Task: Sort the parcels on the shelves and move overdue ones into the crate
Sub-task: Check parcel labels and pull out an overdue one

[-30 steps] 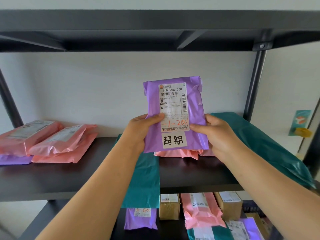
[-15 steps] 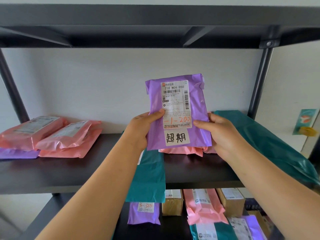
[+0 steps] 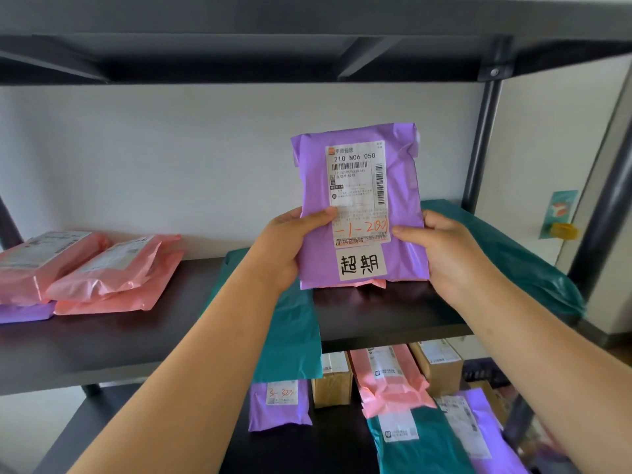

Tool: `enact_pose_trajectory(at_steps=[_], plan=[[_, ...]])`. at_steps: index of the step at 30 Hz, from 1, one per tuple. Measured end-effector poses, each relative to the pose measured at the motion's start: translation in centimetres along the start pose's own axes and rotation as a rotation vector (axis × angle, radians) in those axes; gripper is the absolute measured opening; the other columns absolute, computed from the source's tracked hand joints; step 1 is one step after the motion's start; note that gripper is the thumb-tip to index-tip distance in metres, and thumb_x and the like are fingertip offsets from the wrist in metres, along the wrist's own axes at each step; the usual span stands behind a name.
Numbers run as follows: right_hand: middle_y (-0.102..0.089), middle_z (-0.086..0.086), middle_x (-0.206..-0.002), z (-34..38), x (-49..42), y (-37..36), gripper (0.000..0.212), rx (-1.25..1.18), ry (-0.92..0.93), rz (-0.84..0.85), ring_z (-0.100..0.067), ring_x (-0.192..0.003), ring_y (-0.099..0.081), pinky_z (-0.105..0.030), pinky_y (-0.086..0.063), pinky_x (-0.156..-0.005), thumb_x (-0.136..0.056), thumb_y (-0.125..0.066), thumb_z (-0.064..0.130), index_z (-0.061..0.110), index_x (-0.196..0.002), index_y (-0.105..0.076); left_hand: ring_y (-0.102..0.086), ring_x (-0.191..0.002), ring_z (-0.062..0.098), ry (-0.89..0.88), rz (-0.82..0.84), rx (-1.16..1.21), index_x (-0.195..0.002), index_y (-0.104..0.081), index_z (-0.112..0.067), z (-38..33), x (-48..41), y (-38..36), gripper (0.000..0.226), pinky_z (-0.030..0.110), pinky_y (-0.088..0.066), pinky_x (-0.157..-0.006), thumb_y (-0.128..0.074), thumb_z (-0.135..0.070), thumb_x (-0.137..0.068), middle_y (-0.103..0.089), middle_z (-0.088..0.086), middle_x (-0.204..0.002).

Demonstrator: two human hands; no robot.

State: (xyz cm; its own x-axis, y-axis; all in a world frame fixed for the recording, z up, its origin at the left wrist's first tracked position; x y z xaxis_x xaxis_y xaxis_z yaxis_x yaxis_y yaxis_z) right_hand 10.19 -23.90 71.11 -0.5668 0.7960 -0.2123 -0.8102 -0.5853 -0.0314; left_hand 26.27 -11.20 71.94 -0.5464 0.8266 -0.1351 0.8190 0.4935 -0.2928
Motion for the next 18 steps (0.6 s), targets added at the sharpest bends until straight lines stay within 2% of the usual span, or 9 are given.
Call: enact_pose_trajectory(at_steps=[3,6,11,14,16,18], plan=[[-0.076,-0.002,-0.099,-0.1,1.1,1.8,0.018,0.032,-0.006,-0.075,-0.027,-0.098,-0.071,-0.051,-0.053,-0.095,-0.081,-0.072,0.014,0.017,-0.099,-0.072,-0.072,-0.099,0.029,0.022,0.073,0.0,-0.113,-0.067,-0.006,0.9,0.2,-1.7,0.026,0.042,-0.059,-0.082,-0.067,-0.014,-0.088,-0.074,0.013,-0.107],[-0.076,-0.004,-0.1,-0.6,2.7,4.1,0.033,0.052,-0.047,-0.146,-0.03,-0.1,-0.07,-0.053,-0.051,-0.096,-0.067,-0.07,0.022,0.015,-0.1,-0.072,-0.072,-0.098,0.029,0.055,0.142,-0.023,-0.115,-0.067,-0.007,2.4,0.5,-3.9,0.028,0.044,-0.058,-0.083,-0.068,-0.014,-0.087,-0.074,0.012,-0.107],[-0.074,-0.009,-0.103,-2.1,5.9,9.1,0.049,0.058,-0.108,-0.301,-0.037,-0.107,-0.066,-0.06,-0.047,-0.099,-0.053,-0.067,0.025,0.01,-0.1,-0.069,-0.073,-0.094,0.03,0.093,0.257,0.005,-0.106,-0.07,-0.008,5.1,1.5,-8.7,0.02,0.039,-0.061,-0.077,-0.067,-0.005,-0.087,-0.074,0.014,-0.105],[-0.075,-0.005,-0.102,-2.6,8.0,12.0,0.04,0.034,-0.124,-0.36,-0.032,-0.104,-0.067,-0.055,-0.048,-0.098,-0.055,-0.064,0.021,0.013,-0.094,-0.07,-0.074,-0.086,0.026,0.117,0.315,0.005,-0.104,-0.071,-0.005,6.7,2.2,-11.8,0.018,0.032,-0.061,-0.069,-0.068,-0.004,-0.086,-0.076,0.013,-0.099],[-0.074,-0.004,-0.099,-2.7,9.2,14.0,0.024,-0.004,-0.122,-0.405,-0.027,-0.103,-0.065,-0.046,-0.048,-0.095,-0.059,-0.063,0.016,0.014,-0.083,-0.067,-0.074,-0.081,0.023,0.144,0.357,0.019,-0.101,-0.071,-0.005,7.8,2.8,-14.0,0.015,0.03,-0.06,-0.066,-0.066,-0.002,-0.087,-0.076,0.012,-0.093],[-0.069,-0.001,-0.09,-2.9,10.5,16.8,0.007,-0.031,-0.112,-0.475,-0.021,-0.099,-0.06,-0.038,-0.044,-0.087,-0.067,-0.062,0.011,0.014,-0.073,-0.059,-0.074,-0.087,0.025,0.158,0.408,0.007,-0.103,-0.072,-0.005,9.1,3.5,-16.6,0.017,0.034,-0.06,-0.074,-0.067,-0.004,-0.087,-0.076,0.012,-0.097]])
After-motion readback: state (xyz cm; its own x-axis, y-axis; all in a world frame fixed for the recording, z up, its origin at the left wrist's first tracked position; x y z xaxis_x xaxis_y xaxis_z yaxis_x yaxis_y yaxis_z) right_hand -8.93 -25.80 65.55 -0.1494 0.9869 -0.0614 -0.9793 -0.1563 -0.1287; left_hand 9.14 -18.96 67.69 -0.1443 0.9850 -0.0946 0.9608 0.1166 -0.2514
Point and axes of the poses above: each hand's wrist, its own x-axis away from the middle knuckle, its own y-axis out of the back of the hand, z = x × y, the point moved 5 cm from there along -x, towards the middle knuckle
